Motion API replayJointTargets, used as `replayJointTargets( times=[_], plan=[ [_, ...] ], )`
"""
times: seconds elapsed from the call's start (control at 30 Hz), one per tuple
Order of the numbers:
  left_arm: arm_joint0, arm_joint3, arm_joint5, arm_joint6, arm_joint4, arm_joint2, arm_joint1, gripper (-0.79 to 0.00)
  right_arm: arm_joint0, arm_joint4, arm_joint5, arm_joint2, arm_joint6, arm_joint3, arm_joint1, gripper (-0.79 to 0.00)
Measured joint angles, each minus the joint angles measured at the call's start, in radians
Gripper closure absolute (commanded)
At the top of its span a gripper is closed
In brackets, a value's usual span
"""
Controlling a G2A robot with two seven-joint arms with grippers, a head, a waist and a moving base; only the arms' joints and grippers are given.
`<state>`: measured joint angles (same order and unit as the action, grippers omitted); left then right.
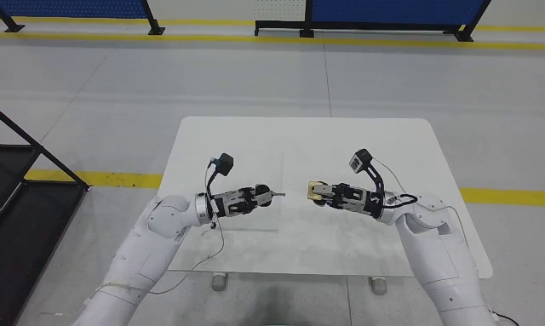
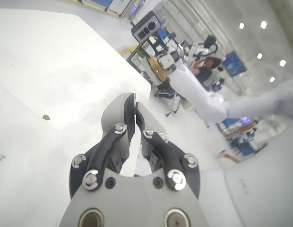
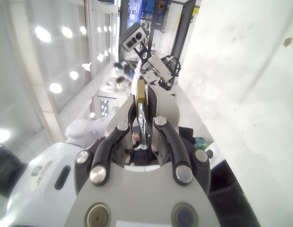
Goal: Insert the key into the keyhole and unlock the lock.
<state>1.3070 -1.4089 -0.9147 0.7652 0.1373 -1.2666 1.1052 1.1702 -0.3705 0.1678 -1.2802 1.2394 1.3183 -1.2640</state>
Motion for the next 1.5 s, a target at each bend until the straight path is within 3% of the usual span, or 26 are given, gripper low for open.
replayJointTargets(
  times=[0.1, 0.33, 0.77, 0.87, 1.0, 1.1, 1.3, 1.5],
  plan=[
    [-0.019, 0.014, -0.094, -0.067, 0.165, -0.01, 0.002, 0.0, 0.0, 0.0, 0.0, 0.0, 0.0, 0.0, 0.0, 0.0],
    [-0.025, -0.044, -0.097, -0.336, 0.539, -0.012, 0.01, 0.0, 0.0, 0.0, 0.0, 0.0, 0.0, 0.0, 0.0, 0.0],
    [-0.034, -0.04, -0.079, -0.321, 0.532, -0.015, 0.008, 0.0, 0.0, 0.0, 0.0, 0.0, 0.0, 0.0, 0.0, 0.0],
    [-0.049, -0.045, -0.098, -0.396, 0.715, -0.033, 0.007, 0.0, 0.0, 0.0, 0.0, 0.0, 0.0, 0.0, 0.0, 0.0],
    [-0.05, -0.076, -0.09, -0.632, 1.076, -0.019, 0.004, 0.0, 0.0, 0.0, 0.0, 0.0, 0.0, 0.0, 0.0, 0.0],
    [-0.049, -0.084, -0.02, -0.854, 1.37, 0.005, -0.004, 0.0, 0.0, 0.0, 0.0, 0.0, 0.0, 0.0, 0.0, 0.0],
    [-0.064, -0.024, 0.279, -1.337, 1.993, 0.09, -0.044, 0.0, 0.0, 0.0, 0.0, 0.0, 0.0, 0.0, 0.0, 0.0],
    [-0.109, 0.052, 0.492, -1.543, 2.231, 0.123, -0.058, 0.0, 0.0, 0.0, 0.0, 0.0, 0.0, 0.0, 0.0, 0.0]
  ],
)
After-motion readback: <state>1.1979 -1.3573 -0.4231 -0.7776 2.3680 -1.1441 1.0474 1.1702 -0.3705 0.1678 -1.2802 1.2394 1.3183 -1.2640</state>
